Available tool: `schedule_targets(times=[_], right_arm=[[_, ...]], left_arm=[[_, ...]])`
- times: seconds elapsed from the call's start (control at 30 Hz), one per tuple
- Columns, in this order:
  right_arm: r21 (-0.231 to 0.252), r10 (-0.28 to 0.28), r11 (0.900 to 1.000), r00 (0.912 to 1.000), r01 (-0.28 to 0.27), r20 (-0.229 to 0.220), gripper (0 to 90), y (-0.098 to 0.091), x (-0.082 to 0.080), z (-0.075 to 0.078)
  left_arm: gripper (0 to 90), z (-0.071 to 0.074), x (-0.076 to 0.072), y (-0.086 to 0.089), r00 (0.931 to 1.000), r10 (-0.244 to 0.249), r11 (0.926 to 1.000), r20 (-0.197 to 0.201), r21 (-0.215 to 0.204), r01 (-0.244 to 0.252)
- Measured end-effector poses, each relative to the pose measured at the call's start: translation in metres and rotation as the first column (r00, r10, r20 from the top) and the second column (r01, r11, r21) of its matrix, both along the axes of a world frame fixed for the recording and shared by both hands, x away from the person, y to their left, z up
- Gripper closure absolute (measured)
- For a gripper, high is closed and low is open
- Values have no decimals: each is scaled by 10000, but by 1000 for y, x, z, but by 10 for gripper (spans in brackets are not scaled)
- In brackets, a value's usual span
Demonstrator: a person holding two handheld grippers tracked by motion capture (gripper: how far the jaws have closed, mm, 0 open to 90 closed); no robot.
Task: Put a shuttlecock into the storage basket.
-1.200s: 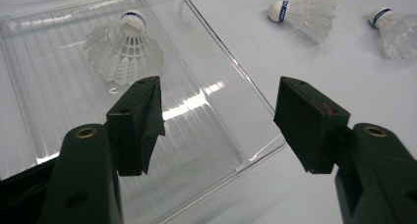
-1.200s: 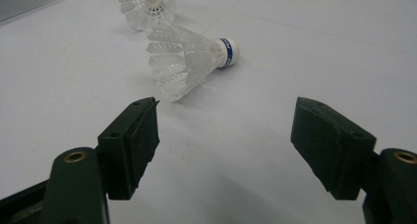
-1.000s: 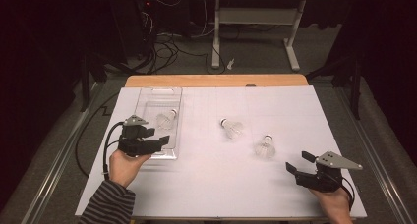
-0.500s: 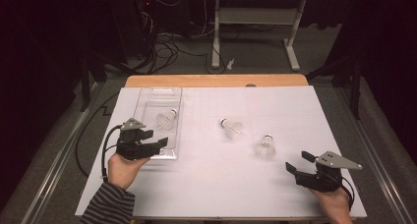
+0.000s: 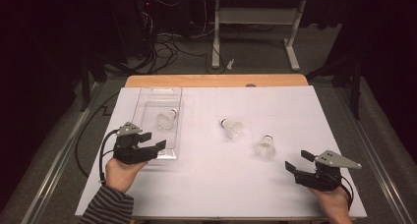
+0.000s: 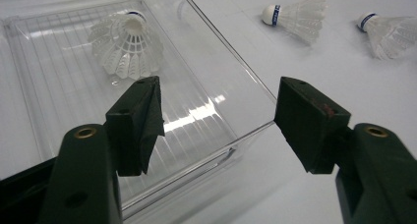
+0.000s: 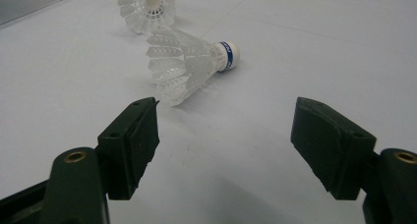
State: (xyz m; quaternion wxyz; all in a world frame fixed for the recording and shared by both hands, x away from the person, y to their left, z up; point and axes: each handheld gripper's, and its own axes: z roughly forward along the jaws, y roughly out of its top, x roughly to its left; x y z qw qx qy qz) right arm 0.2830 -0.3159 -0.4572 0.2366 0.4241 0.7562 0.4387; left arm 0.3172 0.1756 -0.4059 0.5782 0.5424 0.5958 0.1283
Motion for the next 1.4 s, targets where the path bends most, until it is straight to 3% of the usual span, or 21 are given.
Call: schedule_targets(times=[0.6, 1.4], right_arm=[[28, 14, 10000, 10000, -13, -46, 270, 0, 1, 0], [38, 47, 10000, 10000, -47, -61, 271, 0, 1, -1]], left_arm=[[350, -9, -15, 3, 9993, -40, 9999, 367, -141, 45], [354, -12, -25, -10, 9980, -547, 9983, 330, -205, 554]])
